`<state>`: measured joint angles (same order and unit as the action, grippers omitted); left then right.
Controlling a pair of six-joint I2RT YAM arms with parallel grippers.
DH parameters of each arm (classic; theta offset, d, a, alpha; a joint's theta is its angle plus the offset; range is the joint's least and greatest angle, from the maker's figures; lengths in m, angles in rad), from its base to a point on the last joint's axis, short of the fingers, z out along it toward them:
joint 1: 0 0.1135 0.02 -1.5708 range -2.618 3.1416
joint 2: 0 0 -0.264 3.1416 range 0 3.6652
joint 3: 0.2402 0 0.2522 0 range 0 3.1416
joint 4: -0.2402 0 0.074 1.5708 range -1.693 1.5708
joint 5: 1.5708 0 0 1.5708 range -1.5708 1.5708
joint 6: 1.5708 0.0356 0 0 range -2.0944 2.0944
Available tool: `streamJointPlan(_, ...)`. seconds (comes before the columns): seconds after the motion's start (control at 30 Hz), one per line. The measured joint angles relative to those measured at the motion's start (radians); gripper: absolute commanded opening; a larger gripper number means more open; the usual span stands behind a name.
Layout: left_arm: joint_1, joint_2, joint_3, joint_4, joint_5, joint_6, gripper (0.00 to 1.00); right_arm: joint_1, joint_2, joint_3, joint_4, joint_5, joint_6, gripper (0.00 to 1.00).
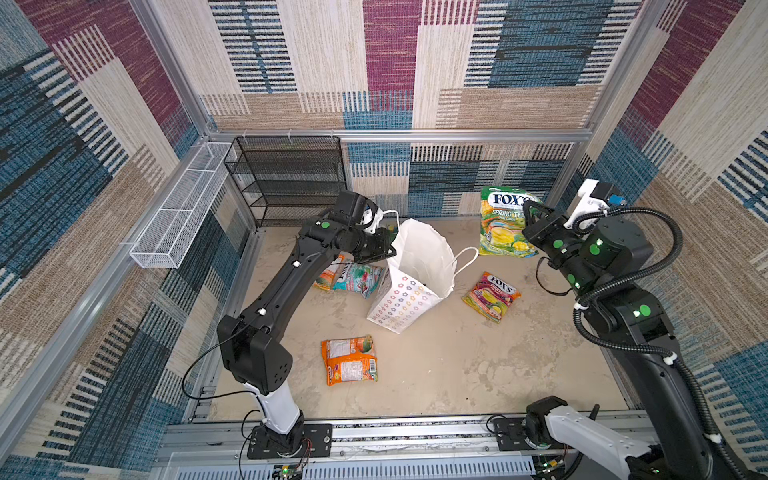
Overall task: Place the snacks into the paper bag
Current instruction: 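Lift the green packet with the right gripper toward the bag, then carry the green Spring Tea packet over the bag opening with the right gripper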
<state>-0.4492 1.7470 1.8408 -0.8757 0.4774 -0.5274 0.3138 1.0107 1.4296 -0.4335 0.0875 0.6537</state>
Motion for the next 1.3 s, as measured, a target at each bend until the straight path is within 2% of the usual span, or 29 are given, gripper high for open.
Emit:
streamJointPlan(0.27,0.0,0.0,0.0,0.0,0.0,0.0,0.0,0.006,0.15,0.085,0.048,-0.149,0.014,0.0)
streamJointPlan(0.4,0.0,0.002,0.0,0.0,0.0,0.0,0.0,0.059,0.242,0.137,0.058,-0.185,0.023,0.0)
streamJointPlan(0.6,0.002,0.005,0.0,0.002,0.001,-0.001,0.0,0.154,0.346,0.216,0.084,-0.19,0.014,0.0)
streamJointPlan(0.73,0.003,0.006,0.0,0.002,0.001,-0.003,0.0,0.175,0.405,0.272,0.076,-0.202,0.002,0.0)
streamJointPlan(0.9,0.01,0.009,0.0,0.004,0.003,-0.005,0.0,0.18,0.391,0.365,0.079,-0.141,-0.026,0.0)
streamJointPlan(1.07,0.022,0.009,0.0,0.003,0.019,-0.016,0.0,0.184,0.348,0.288,0.146,-0.122,-0.029,0.0)
streamJointPlan(1.3,0.025,0.009,-0.001,0.004,0.026,-0.019,0.0,0.205,0.376,0.142,0.14,-0.164,-0.049,0.0)
